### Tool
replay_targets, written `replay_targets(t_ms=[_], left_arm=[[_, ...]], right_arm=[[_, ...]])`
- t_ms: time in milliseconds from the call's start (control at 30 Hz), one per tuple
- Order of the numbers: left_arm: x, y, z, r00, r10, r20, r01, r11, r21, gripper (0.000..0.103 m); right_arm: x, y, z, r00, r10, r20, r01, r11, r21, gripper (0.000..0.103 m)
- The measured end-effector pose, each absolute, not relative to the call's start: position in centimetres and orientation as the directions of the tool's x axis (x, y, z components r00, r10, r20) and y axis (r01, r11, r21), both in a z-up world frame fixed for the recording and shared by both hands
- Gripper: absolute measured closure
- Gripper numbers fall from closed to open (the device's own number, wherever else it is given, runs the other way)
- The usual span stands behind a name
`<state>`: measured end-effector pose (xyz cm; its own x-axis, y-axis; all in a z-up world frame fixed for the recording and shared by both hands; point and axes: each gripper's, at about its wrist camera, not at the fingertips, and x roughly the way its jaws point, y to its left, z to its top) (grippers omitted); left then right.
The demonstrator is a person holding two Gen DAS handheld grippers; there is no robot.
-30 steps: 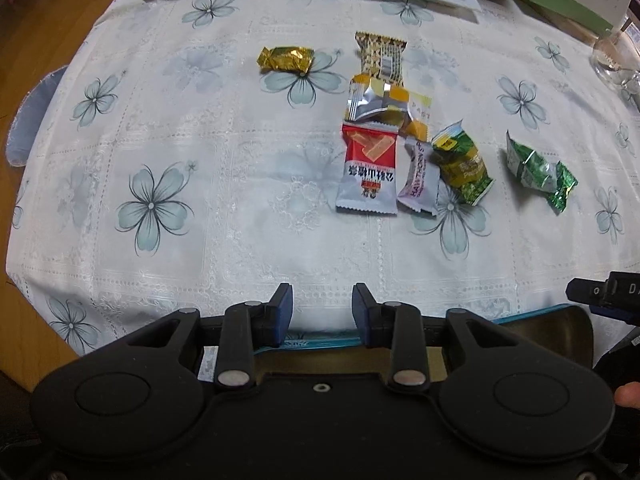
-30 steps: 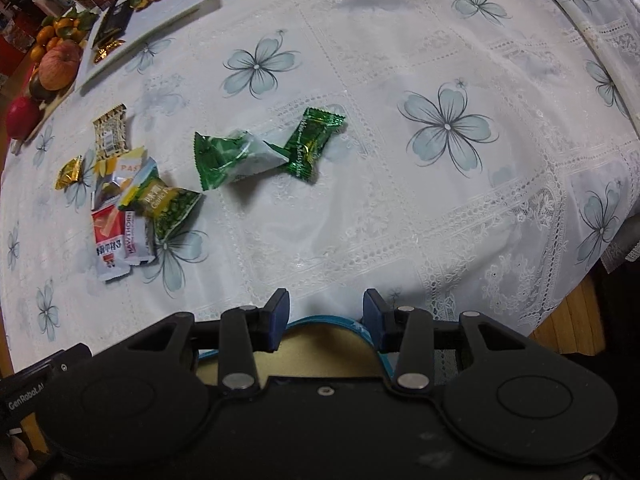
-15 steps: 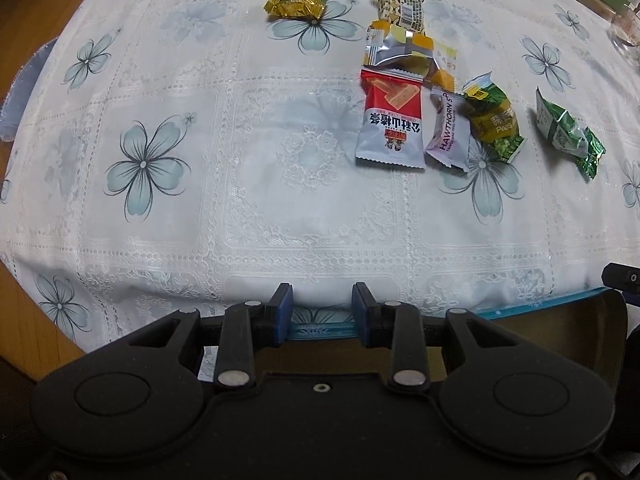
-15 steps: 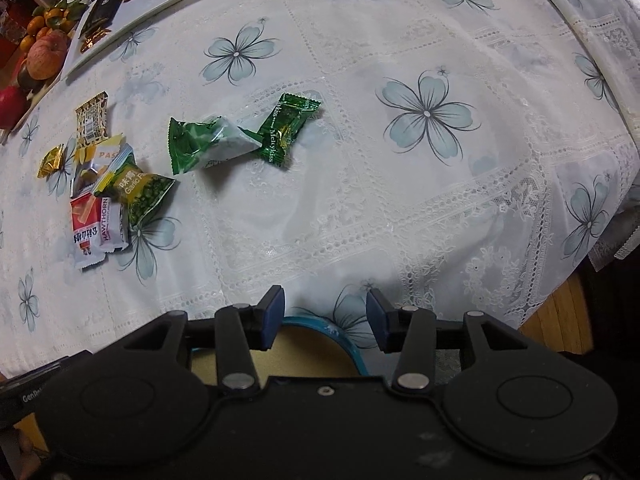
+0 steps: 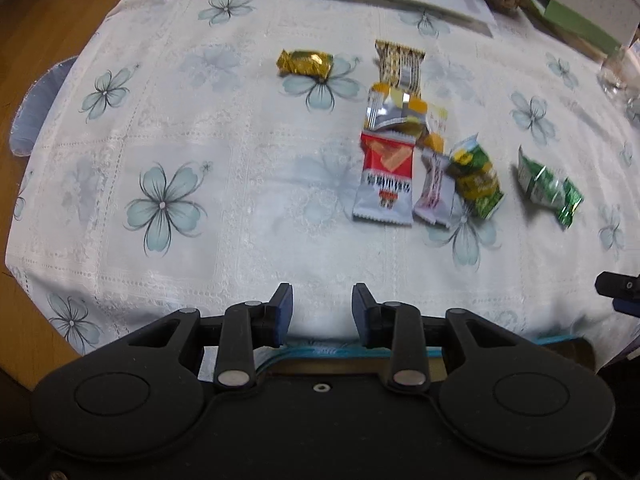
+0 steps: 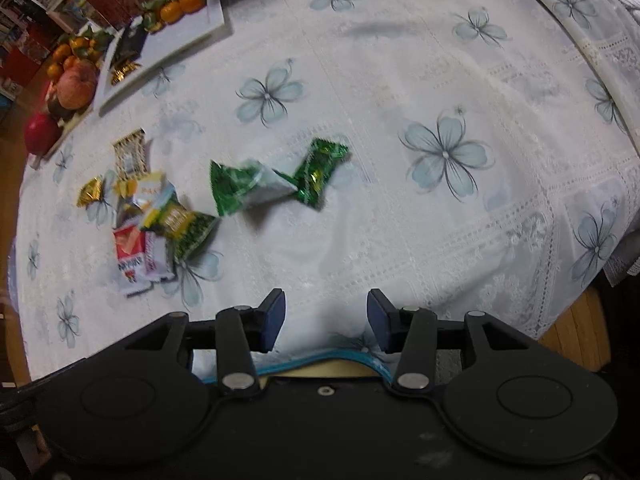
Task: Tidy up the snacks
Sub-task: 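Grasp the green foil candy with the right tool while the left tool grasps the gold foil candy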
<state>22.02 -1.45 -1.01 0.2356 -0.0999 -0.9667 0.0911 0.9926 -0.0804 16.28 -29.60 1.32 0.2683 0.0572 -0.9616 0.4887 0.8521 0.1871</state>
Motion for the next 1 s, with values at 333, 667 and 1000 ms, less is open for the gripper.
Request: replay_targets(t_ms=[333,667,1000], left_arm=[[28.6,-1.0,2.3,0.352,-0.108,-0.930,0.052,0.994,-0.096,0.060],[35.2,0.4,0.2,0.388,-0.064,-0.920,-0.077,0.992,-0.102,0.060],[40.1,-1.3,-3.1,0.343,-0.097,-0.934,0.005,0.995,-0.101,0.060]], right_arm=[[22.3,-30.3,3.8,0.325,0.068,-0.943,0.480,0.848,0.227,0.055],[27.7,-29.0,2.8,0.298,0.102,-0.949,0.446,0.864,0.233,0.055],[29.3,-30.1,1.8,0.259,0.160,-0.952,0.493,0.826,0.273,0.055]])
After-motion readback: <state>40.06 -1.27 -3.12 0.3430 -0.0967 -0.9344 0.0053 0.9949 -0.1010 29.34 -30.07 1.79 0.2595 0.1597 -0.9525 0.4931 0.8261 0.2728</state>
